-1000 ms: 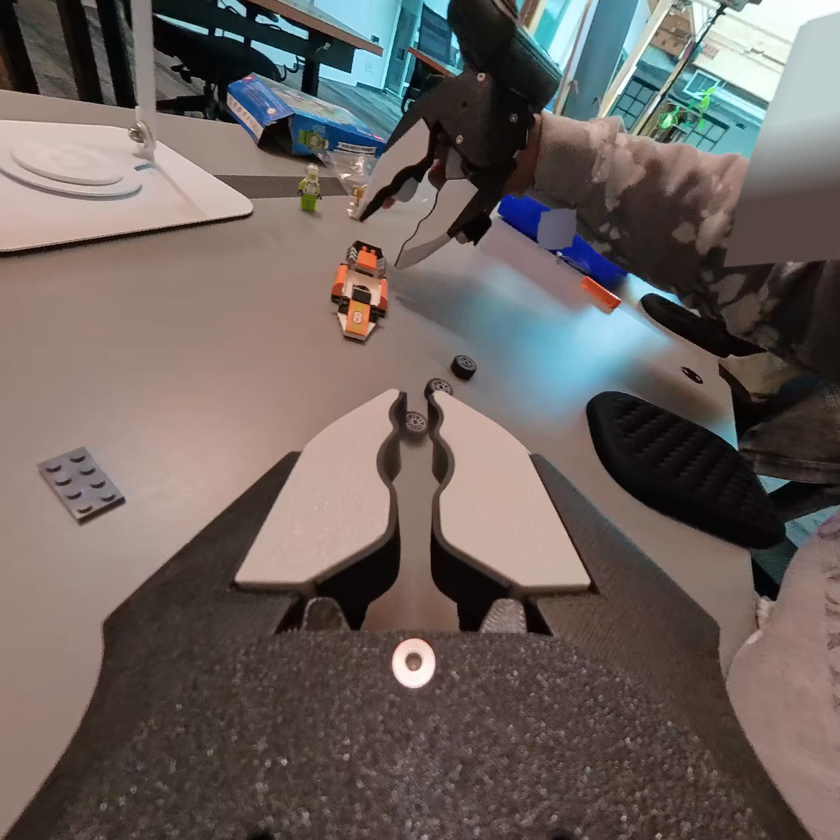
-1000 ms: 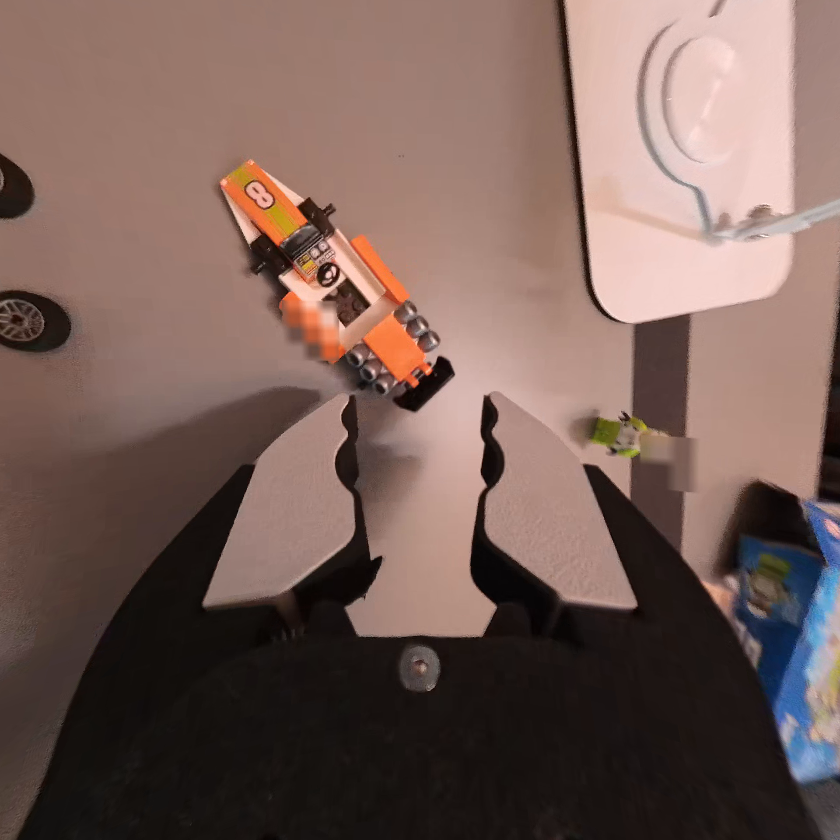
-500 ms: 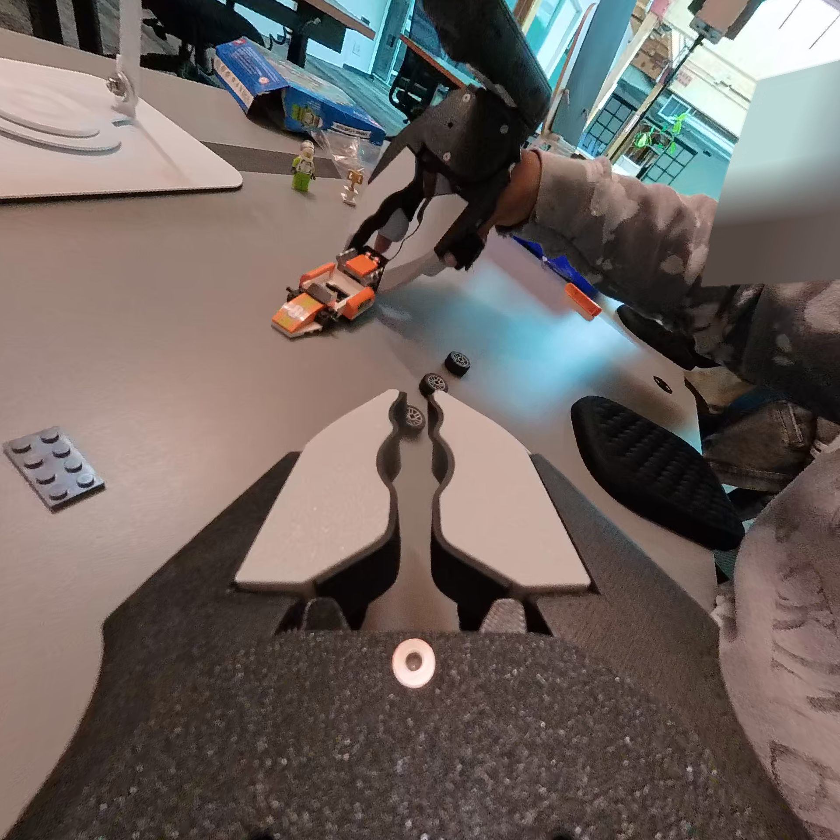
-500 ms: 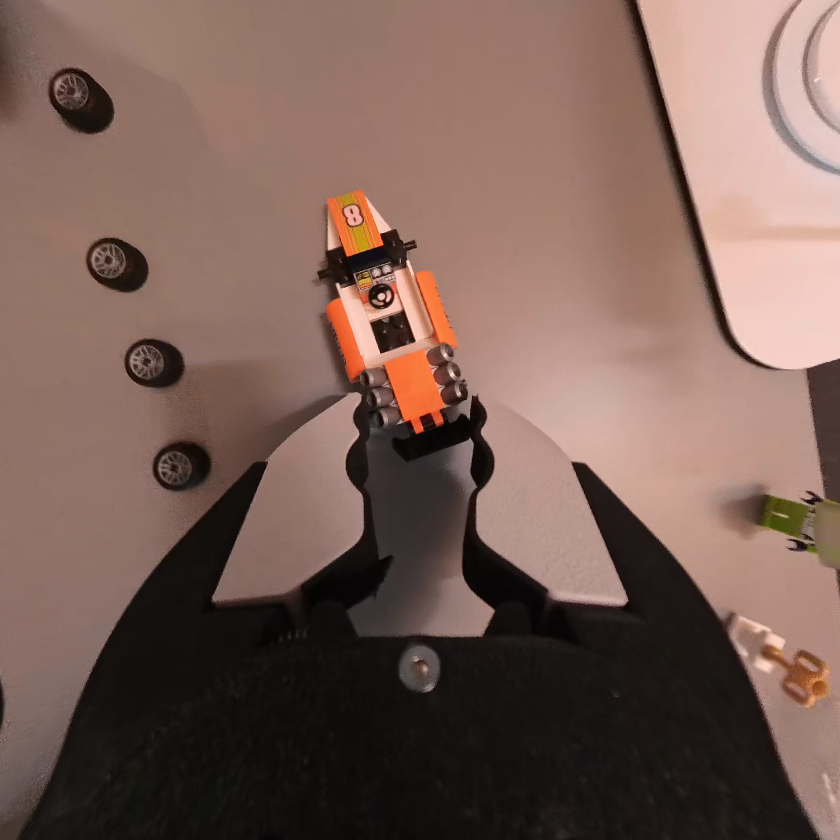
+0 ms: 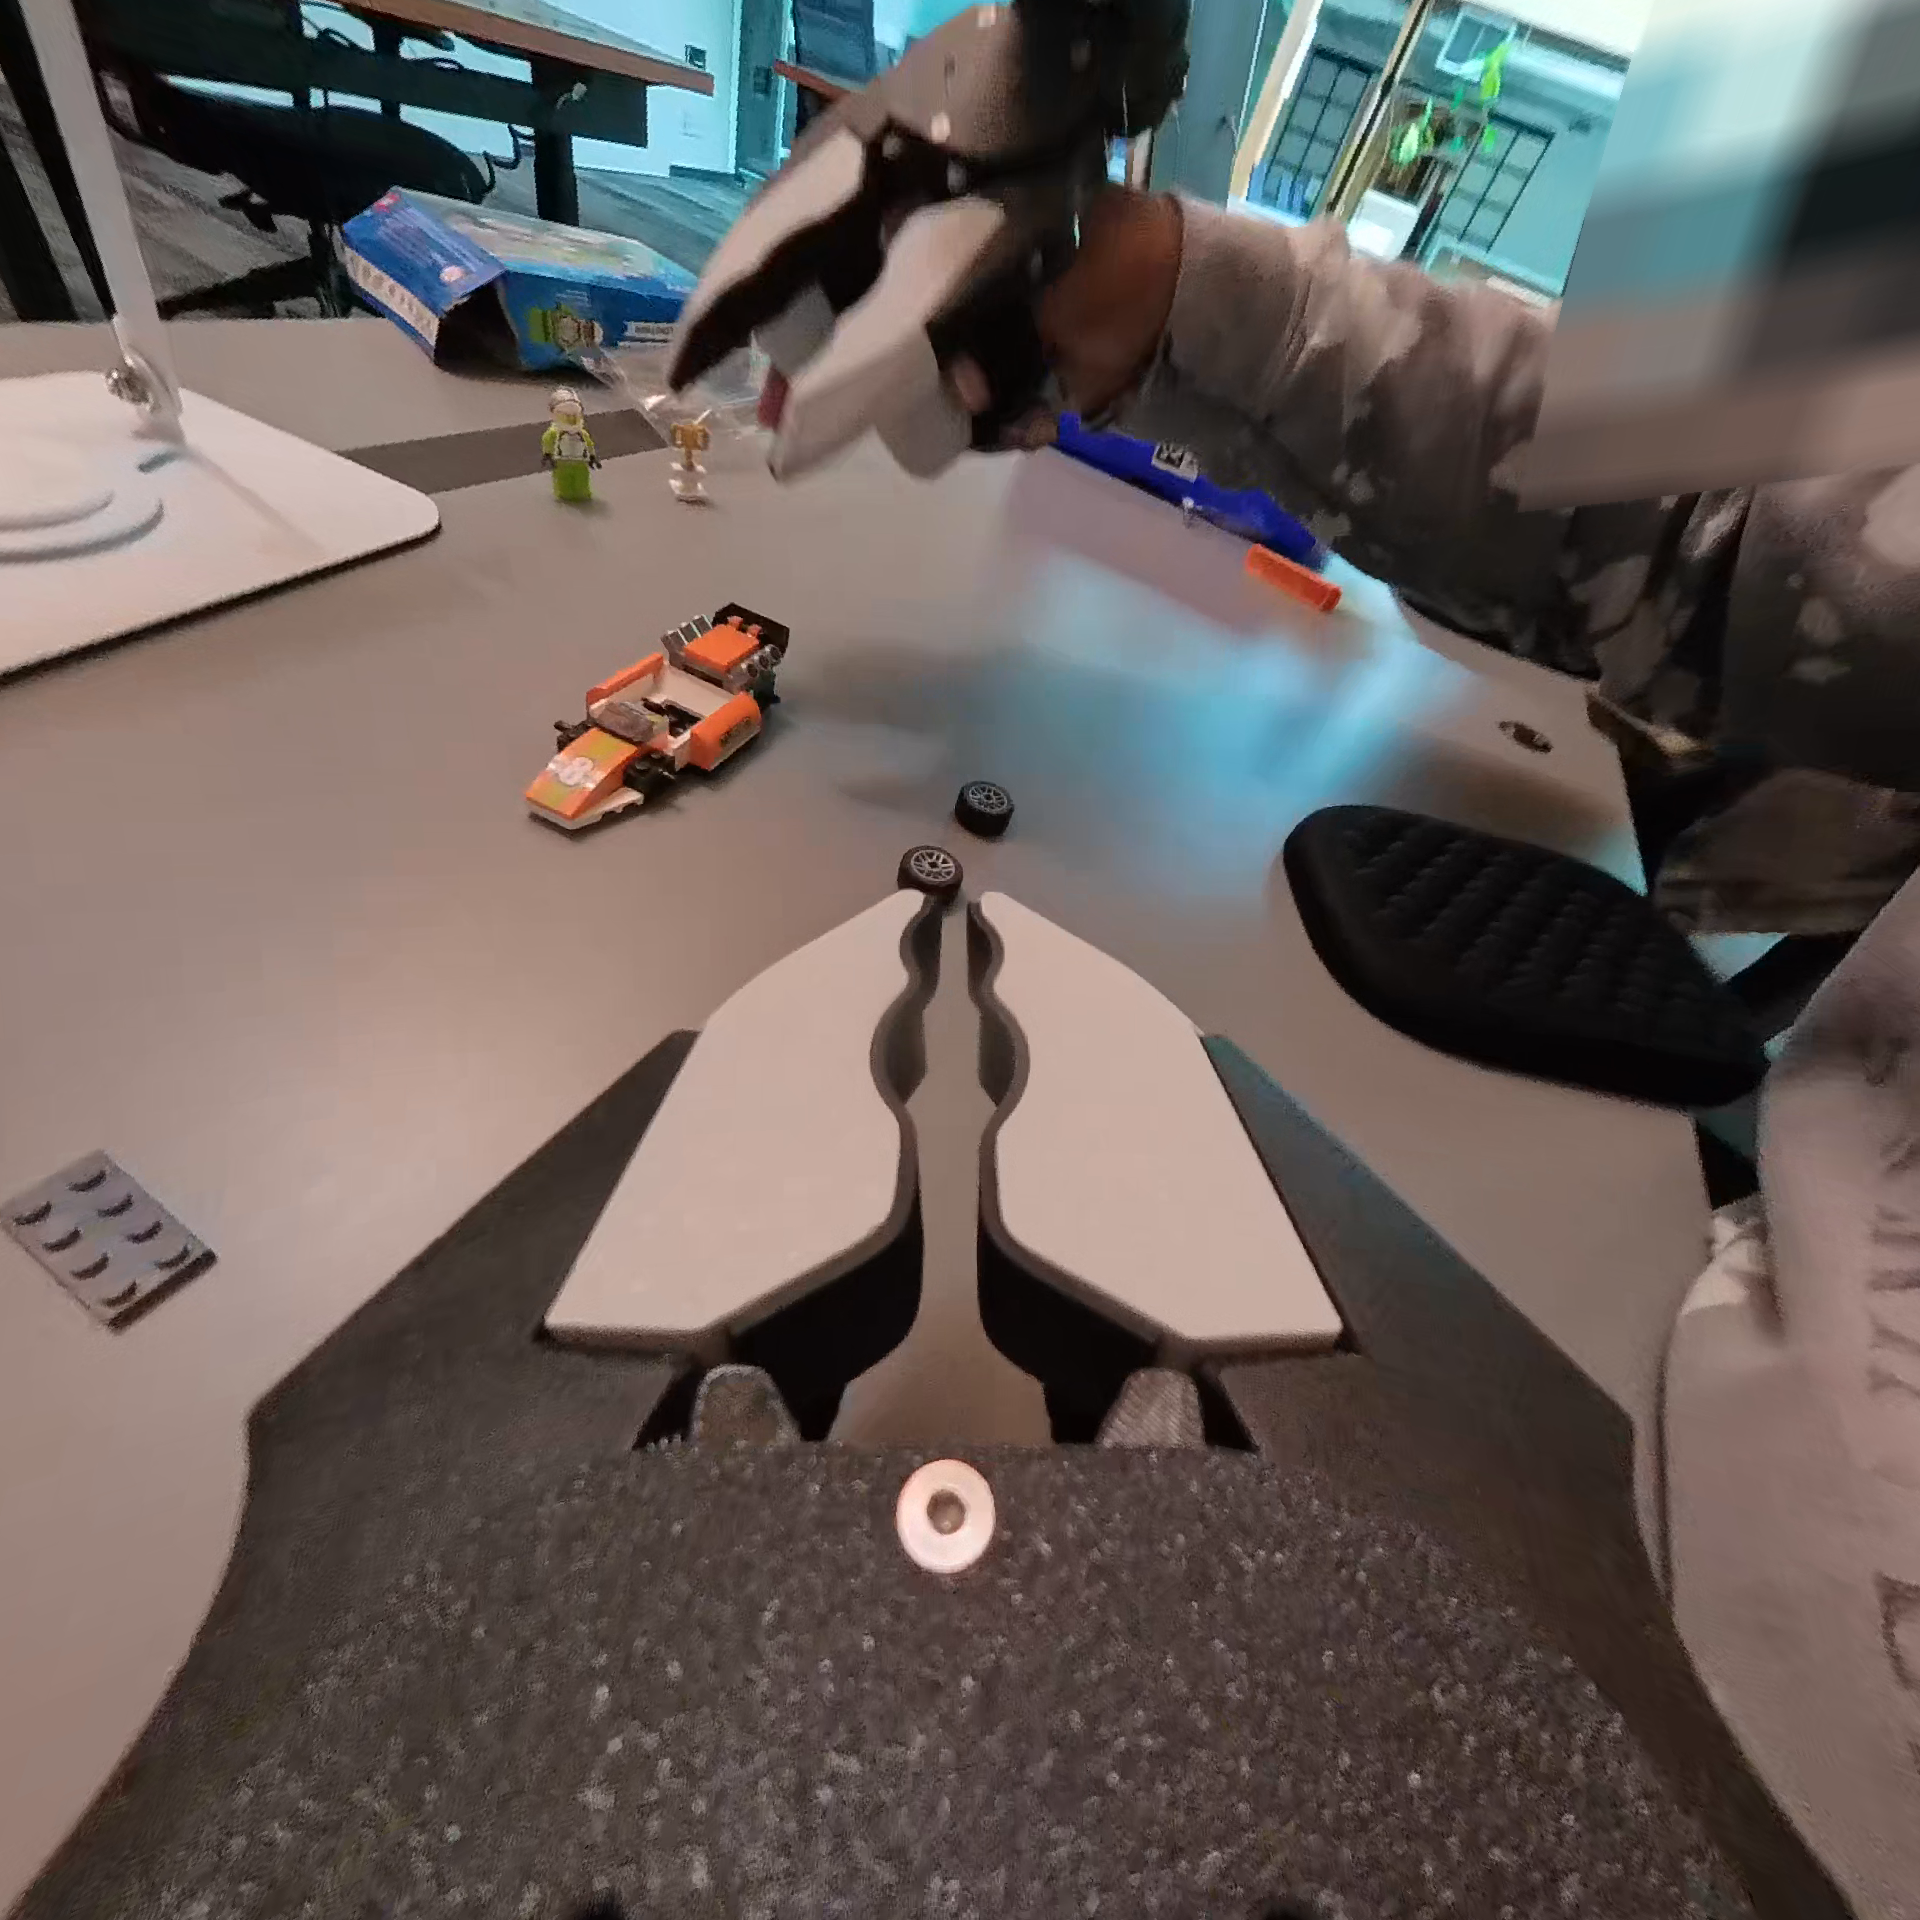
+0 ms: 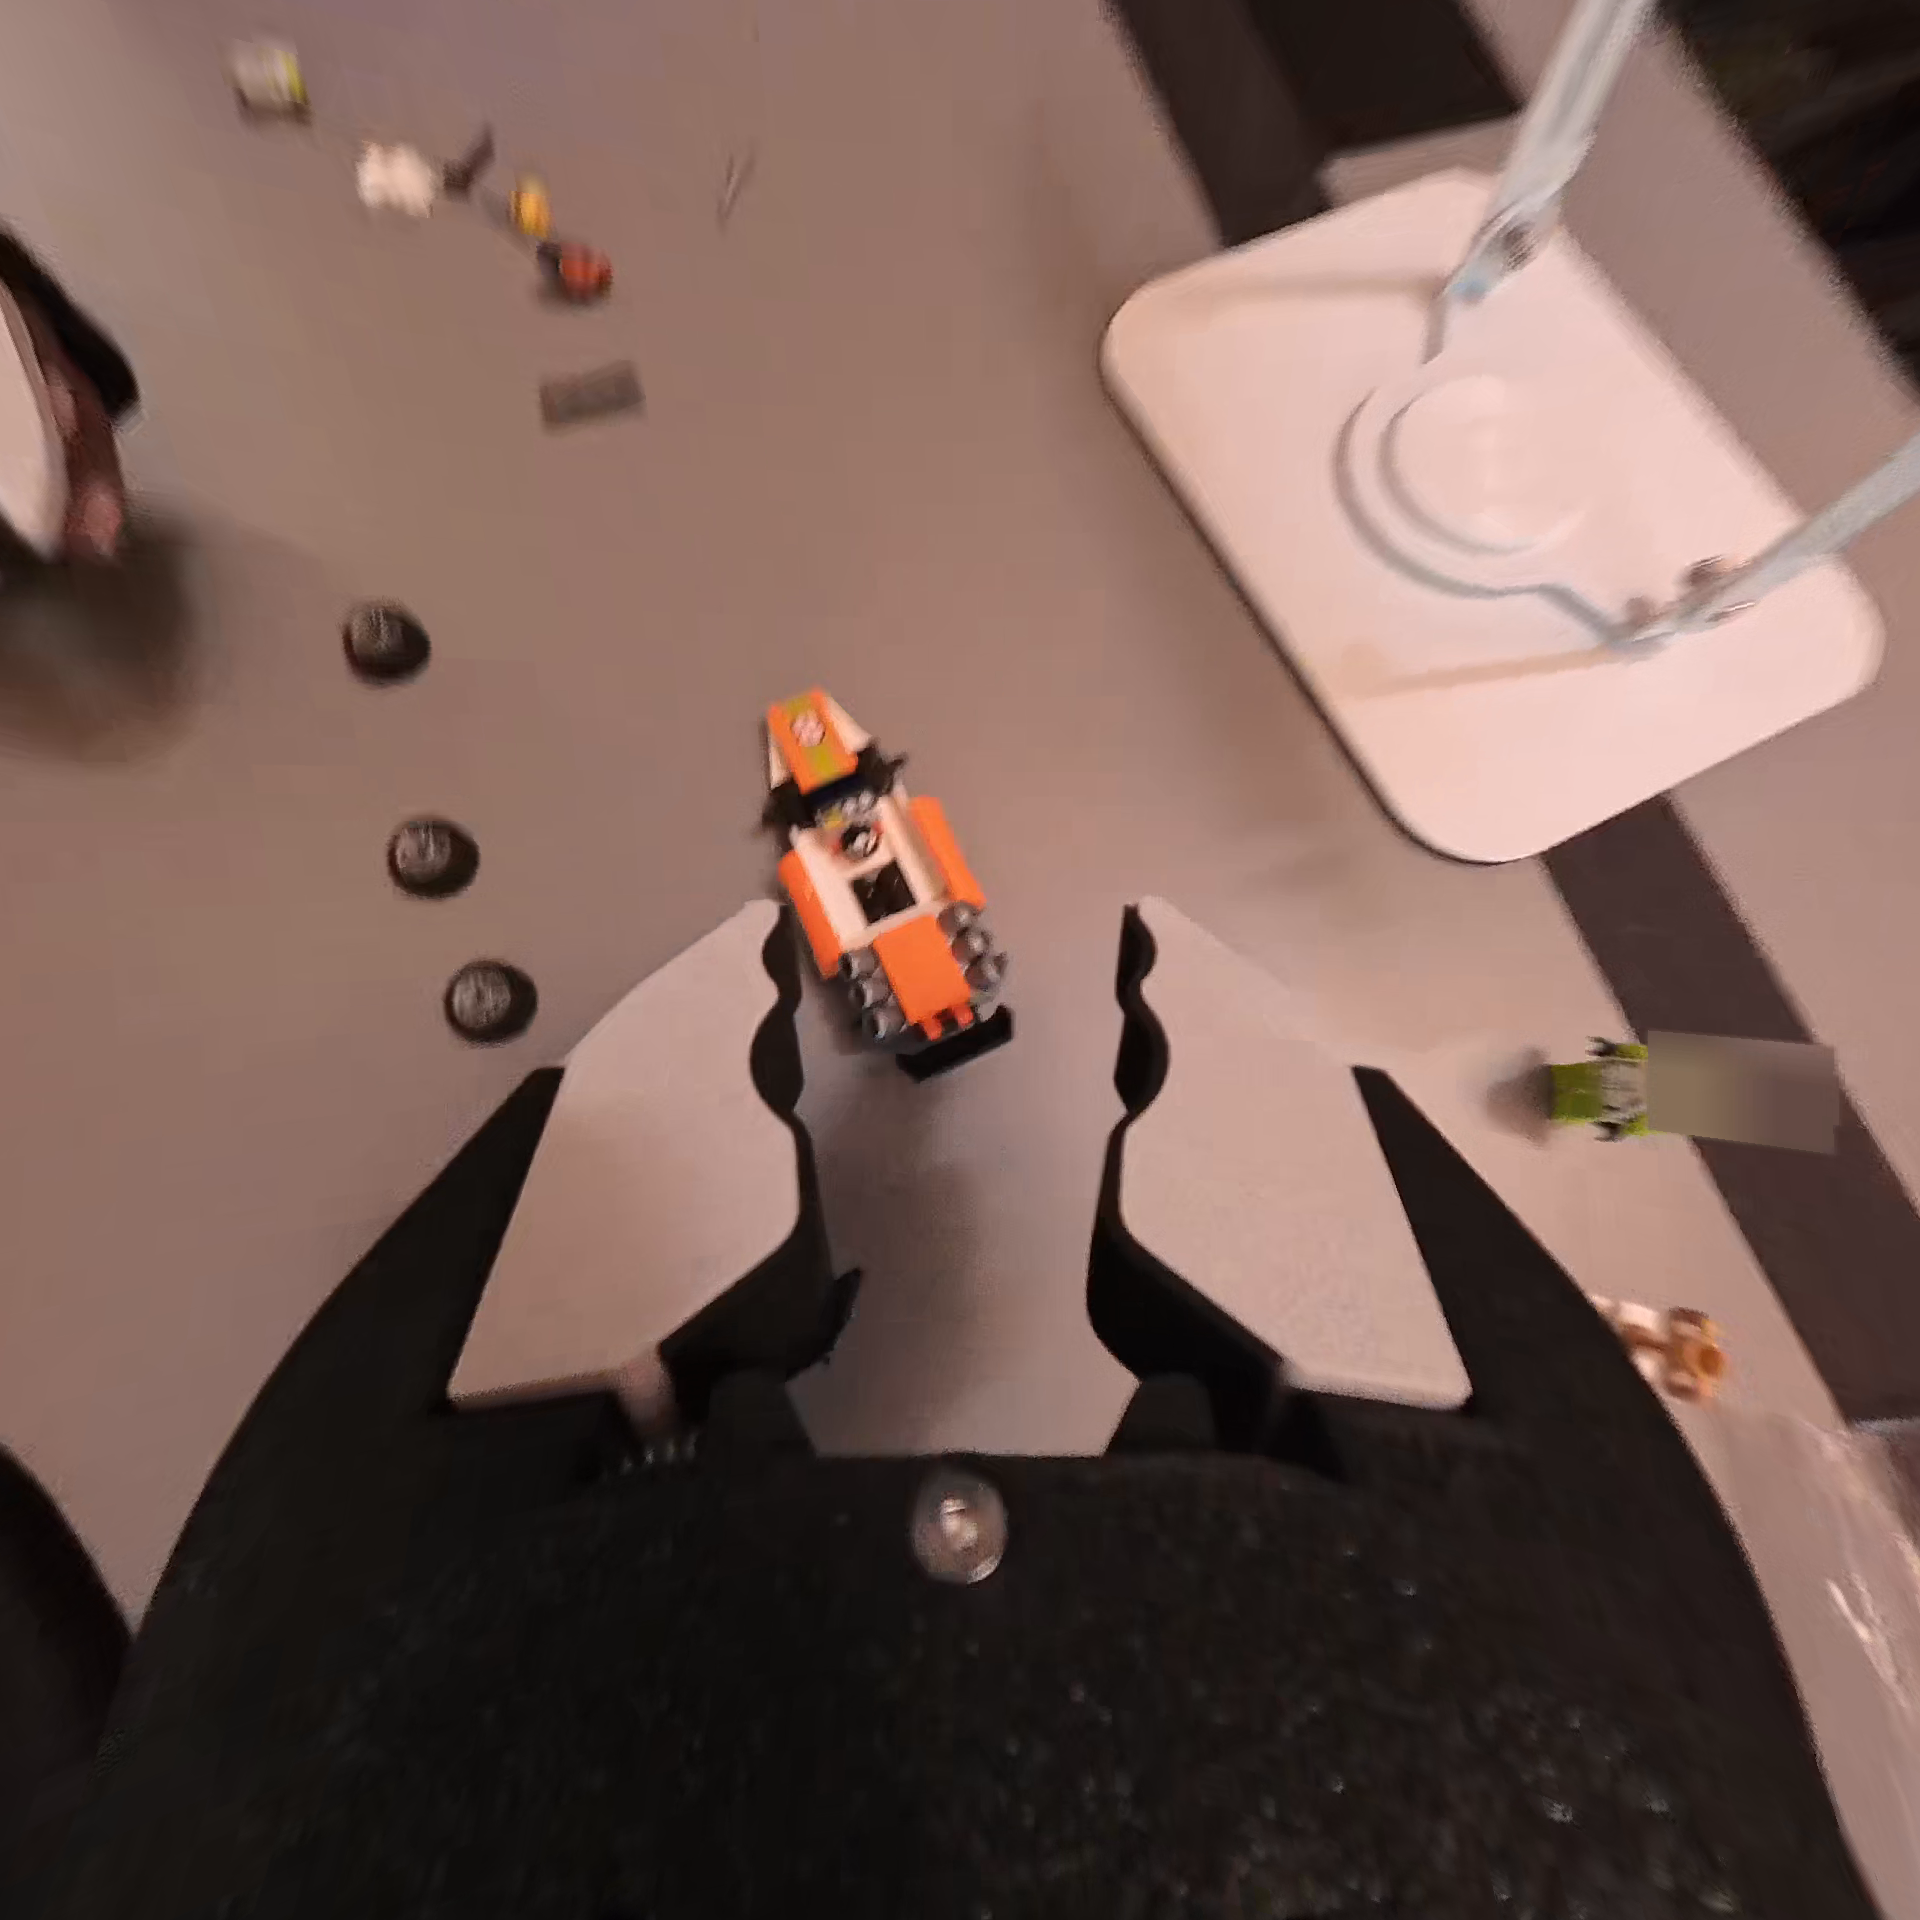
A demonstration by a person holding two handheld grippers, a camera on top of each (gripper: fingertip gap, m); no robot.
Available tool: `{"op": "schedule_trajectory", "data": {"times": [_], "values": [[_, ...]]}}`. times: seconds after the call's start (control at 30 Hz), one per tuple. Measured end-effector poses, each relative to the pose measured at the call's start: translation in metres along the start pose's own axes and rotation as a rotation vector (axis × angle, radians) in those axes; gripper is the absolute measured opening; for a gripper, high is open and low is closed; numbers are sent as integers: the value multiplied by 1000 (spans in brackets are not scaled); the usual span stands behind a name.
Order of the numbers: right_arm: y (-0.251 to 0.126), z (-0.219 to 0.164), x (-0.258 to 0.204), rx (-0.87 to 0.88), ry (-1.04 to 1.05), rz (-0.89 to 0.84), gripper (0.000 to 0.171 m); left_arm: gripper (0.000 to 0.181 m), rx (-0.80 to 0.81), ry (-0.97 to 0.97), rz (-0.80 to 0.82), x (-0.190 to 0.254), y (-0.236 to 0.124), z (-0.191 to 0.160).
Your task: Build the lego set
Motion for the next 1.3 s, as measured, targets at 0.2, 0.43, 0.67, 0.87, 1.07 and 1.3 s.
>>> {"op": "schedule_trajectory", "data": {"times": [0.2,0.43,0.67,0.87,1.07,1.3], "values": [[-47,54,51,255,63,-289,42,0,-66,228,32,-3,11,12],[-70,105,130,396,182,-546,38,0,-50,553,218,-69,56,134],[-65,128,169,449,258,-636,37,0,-153,726,370,-145,139,210],[-56,133,176,476,269,-621,7,2,-172,766,429,-181,188,236],[-61,122,175,530,313,-623,7,2,-245,683,492,-209,204,233],[-63,91,168,648,416,-602,9,0,-217,697,497,-211,203,232]]}}
Point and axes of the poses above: each gripper's, where its closed fingertips meet, y out along the fingers, z out of its top, x = y × z across the jaws, the point moved 2 cm from there along -y, back along the fingers, and after that the axes turned 5 degrees about z, right-handed, at the moved point
